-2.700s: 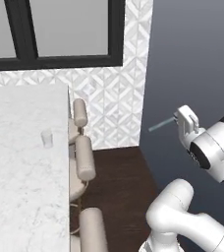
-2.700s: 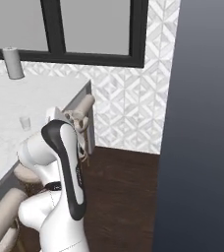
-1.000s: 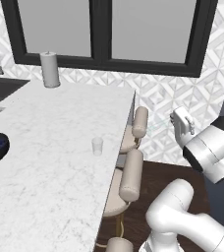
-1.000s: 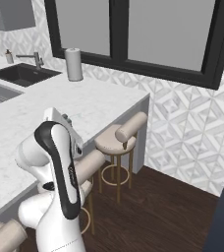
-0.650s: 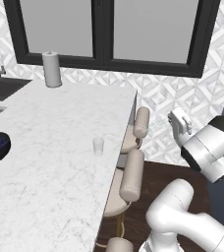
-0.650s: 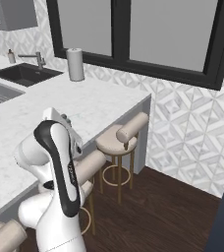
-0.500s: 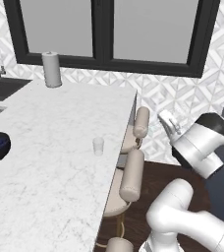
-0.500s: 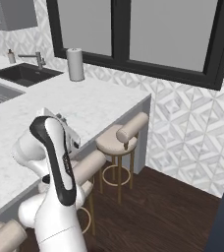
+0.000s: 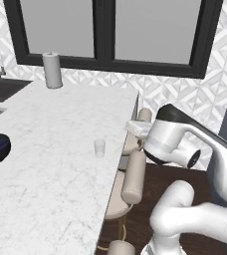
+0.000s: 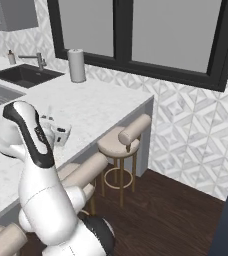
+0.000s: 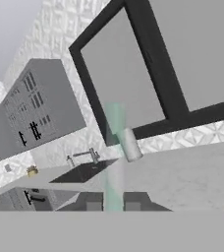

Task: Take a straw from the drawer in front and place it inside the glass cup on the dining counter.

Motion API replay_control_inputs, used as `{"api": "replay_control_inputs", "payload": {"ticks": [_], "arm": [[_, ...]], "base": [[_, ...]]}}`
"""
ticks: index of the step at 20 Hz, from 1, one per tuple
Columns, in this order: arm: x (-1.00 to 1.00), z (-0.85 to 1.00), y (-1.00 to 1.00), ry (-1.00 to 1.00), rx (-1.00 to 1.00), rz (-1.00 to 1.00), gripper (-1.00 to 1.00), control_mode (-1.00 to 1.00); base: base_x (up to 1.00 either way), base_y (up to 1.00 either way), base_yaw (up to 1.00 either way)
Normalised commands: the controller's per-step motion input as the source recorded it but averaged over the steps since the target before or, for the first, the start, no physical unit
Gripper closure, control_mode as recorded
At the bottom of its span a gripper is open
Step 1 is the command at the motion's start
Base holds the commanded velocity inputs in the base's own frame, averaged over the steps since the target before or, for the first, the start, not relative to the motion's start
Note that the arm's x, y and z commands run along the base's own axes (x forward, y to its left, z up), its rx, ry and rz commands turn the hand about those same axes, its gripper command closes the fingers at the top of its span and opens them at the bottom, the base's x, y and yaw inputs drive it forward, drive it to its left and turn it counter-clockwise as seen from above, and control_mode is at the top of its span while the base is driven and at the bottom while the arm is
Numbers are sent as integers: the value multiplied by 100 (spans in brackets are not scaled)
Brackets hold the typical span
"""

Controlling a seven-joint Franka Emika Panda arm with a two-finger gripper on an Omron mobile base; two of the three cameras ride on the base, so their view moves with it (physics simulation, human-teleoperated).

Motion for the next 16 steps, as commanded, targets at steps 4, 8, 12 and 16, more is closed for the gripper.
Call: {"api": "replay_control_inputs", "payload": {"ticks": [4,8,12,16], "arm": [[53,0,37,-7,-46,0,100,-100],[23,-22,12,-8,-24,0,100,-100],[0,-15,0,-15,0,13,100,-100],[0,-8,2,-9,0,22,100,-100]], "base": [[0,0,0],[0,0,0],[0,0,0],[0,0,0]]}}
